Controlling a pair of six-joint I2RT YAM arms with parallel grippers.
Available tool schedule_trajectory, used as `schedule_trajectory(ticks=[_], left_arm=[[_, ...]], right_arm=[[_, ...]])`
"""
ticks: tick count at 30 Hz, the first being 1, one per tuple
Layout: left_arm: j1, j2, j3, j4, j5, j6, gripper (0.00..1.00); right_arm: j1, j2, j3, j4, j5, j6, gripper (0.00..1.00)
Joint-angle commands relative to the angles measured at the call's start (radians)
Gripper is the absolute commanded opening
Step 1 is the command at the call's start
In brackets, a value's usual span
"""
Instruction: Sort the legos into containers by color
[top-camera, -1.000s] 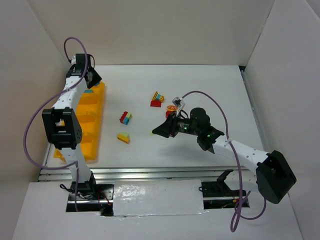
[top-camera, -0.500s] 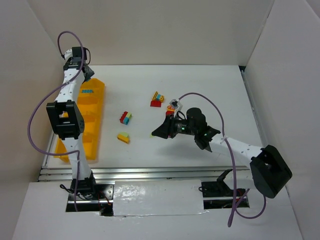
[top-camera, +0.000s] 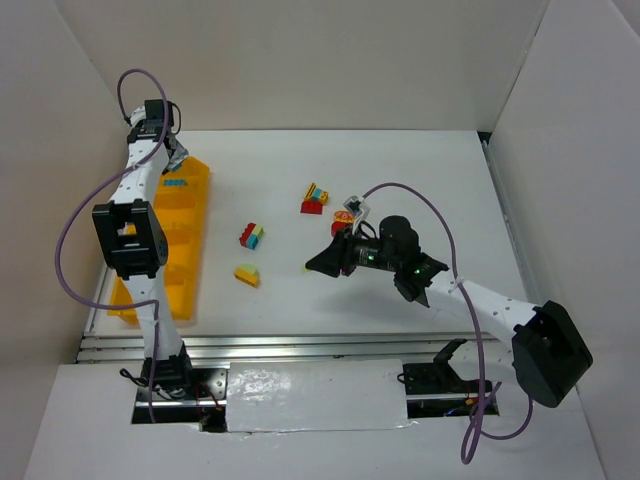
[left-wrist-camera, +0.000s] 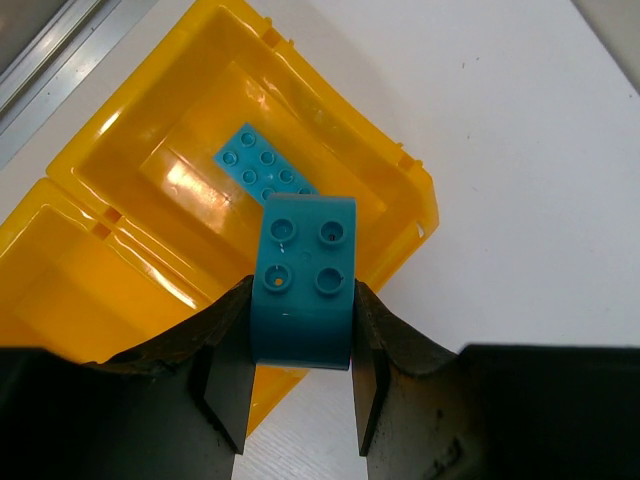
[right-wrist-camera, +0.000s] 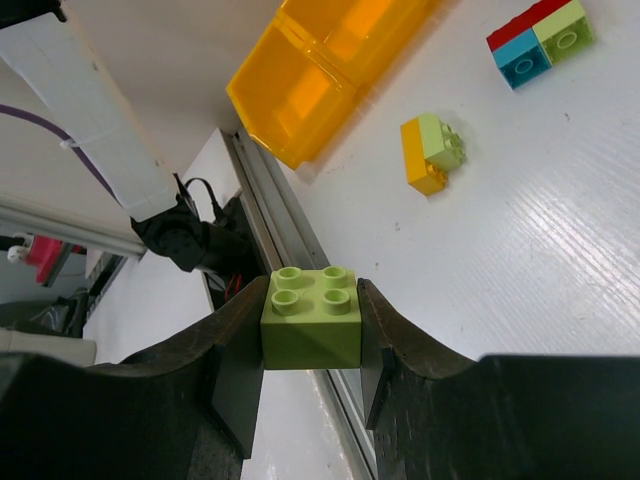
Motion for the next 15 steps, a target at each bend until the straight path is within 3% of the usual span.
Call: schedule_trajectory(ticks=[1,15], left_arm=[[0.004,-0.027,0.001,0.011,0.004,0.033,0.0],[0.004,-0.038,-0.007,0.003,-0.005,0.039,0.0]], right_arm=[[-0.005,-0.031,0.0,0.019,0.007,-0.02,0.0],[-0.005,-0.03,0.002,0.02,-0.002,-0.019,0.0]])
